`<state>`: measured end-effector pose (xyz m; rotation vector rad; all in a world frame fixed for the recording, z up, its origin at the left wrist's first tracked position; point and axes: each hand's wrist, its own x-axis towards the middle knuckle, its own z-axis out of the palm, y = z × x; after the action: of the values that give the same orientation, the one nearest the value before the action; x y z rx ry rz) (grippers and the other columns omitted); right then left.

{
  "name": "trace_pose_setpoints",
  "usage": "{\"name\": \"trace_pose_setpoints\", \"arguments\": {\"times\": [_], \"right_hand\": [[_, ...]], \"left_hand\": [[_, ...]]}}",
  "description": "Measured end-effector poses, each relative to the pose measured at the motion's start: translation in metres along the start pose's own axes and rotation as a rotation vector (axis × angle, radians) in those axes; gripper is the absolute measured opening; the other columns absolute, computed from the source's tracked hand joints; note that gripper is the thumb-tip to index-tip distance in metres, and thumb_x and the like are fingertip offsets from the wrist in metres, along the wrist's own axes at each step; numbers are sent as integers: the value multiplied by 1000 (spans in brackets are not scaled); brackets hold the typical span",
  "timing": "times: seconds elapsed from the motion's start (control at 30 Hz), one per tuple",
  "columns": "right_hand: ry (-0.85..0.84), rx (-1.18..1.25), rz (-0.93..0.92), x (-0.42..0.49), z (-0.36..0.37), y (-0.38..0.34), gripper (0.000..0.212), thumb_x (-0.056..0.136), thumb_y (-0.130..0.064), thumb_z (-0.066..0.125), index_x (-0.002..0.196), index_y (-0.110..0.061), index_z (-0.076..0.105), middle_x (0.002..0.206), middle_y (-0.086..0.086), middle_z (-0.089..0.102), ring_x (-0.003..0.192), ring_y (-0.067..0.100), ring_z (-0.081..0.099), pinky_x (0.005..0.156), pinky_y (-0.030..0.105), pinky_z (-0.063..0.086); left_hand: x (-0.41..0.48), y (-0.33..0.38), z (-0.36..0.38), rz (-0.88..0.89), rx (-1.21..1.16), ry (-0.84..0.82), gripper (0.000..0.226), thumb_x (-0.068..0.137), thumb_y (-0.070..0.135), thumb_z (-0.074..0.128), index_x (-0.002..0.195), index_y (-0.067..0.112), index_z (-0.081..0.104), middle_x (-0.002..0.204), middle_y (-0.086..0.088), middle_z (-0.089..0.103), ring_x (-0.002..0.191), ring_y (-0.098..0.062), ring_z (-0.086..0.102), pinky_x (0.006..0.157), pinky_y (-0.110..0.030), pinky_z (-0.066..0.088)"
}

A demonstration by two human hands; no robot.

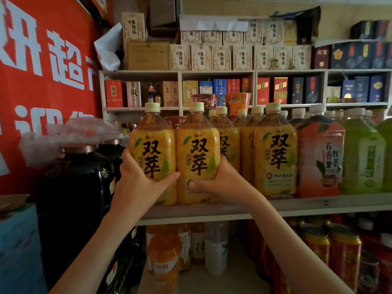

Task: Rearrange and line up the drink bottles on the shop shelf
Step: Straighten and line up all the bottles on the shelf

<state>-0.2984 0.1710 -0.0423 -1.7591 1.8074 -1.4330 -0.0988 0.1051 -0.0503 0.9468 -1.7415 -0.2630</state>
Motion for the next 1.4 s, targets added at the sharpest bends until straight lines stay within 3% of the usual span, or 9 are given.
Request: {"name": "trace_pose_setpoints", "arguments": {"times": [0.57, 0.67, 0.77, 0.87, 1.0, 1.13, 1.2, 1.27, 1.4], "right_hand": [[-115, -247, 7, -7, -29, -19, 92, 57, -70, 71, 132, -24, 42, 116, -13, 58, 104, 8, 57, 76, 19, 49], [11, -390, -80, -5, -50, -40, 81, 72, -75, 45, 128, -17, 48, 100, -7, 64, 76, -1, 60, 57, 12, 47], [299, -364, -191, 18, -75, -60, 42, 96, -49, 37, 106, -16, 60, 68, -8, 57, 41, -7, 48, 36, 5, 33], [375, -462, -243, 52, -99, -81, 26, 99, -27, 42, 101, -10, 63, 79, -4, 62, 51, -3, 51, 44, 10, 36], [200, -762, -158, 103, -113, -100, 20, 97, -24, 44, 97, -8, 57, 83, -1, 57, 66, 8, 50, 56, 19, 38], [60, -968, -47, 129, -108, -98, 28, 95, -31, 45, 81, -8, 50, 71, -3, 49, 64, 9, 49, 66, 27, 42], [28, -1027, -15, 134, -101, -94, 26, 95, -34, 45, 89, -10, 51, 77, -2, 52, 73, 13, 57, 64, 24, 42], [21, -995, 41, 136, -99, -88, 31, 95, -34, 47, 101, -6, 55, 86, 1, 56, 83, 18, 62, 57, 20, 43], [95, -756, 64, 133, -100, -85, 30, 90, -32, 56, 90, -3, 62, 76, 7, 62, 63, 14, 60, 51, 20, 45]], "left_hand": [[0, 9, -2, -28, -99, -42, 123, 43, 77, 64, 140, 38, 1, 143, -6, 31, 122, -22, 44, 92, -36, 42], [9, 16, -15, -35, -212, -91, 113, 56, 81, 58, 143, 37, 1, 142, 0, 38, 124, -22, 45, 98, -44, 43], [38, 25, -35, -84, -458, -161, 92, 72, 83, 38, 145, 29, 19, 123, 6, 55, 115, -20, 53, 92, -40, 44], [83, 35, -39, -185, -710, -186, 59, 92, 59, 26, 111, 13, 58, 100, 0, 65, 97, -12, 62, 73, -23, 48], [120, 38, -40, -271, -708, -279, 70, 94, 59, 15, 129, 11, 52, 127, -7, 58, 112, -19, 56, 87, -27, 41], [118, 40, -42, -244, -661, -293, 61, 89, 66, 21, 87, 25, 66, 92, 1, 71, 81, -10, 64, 70, -28, 41], [118, 33, -43, -193, -633, -380, 64, 87, 67, 18, 93, 25, 66, 94, 5, 72, 82, -5, 66, 72, -26, 41], [120, 24, -42, -179, -657, -483, 69, 91, 63, 12, 107, 24, 67, 105, 6, 68, 101, -10, 63, 78, -24, 42], [128, 3, -44, -75, -715, -647, 59, 80, 71, 23, 83, 42, 75, 101, 14, 72, 94, -2, 67, 82, -30, 48]]}}
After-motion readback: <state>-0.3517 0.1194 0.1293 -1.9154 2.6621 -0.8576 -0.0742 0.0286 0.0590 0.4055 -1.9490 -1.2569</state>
